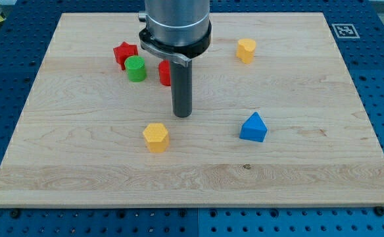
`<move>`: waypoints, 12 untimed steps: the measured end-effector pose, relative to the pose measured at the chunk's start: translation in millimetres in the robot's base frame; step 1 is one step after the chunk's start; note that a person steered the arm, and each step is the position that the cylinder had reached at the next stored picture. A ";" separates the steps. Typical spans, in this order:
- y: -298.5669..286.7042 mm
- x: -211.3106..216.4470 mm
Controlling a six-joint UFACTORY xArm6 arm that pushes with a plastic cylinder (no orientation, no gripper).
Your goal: Point at yellow hexagon
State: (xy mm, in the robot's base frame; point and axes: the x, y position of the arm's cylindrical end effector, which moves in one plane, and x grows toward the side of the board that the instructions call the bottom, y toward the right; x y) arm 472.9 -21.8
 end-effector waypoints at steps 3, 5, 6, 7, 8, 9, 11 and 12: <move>2.3 2.8; 1.0 1.1; 0.1 1.3; 0.0 1.3; -0.5 1.3; -48.9 8.3; -120.5 20.0; -93.0 28.3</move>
State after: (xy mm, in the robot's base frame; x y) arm 501.2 -114.7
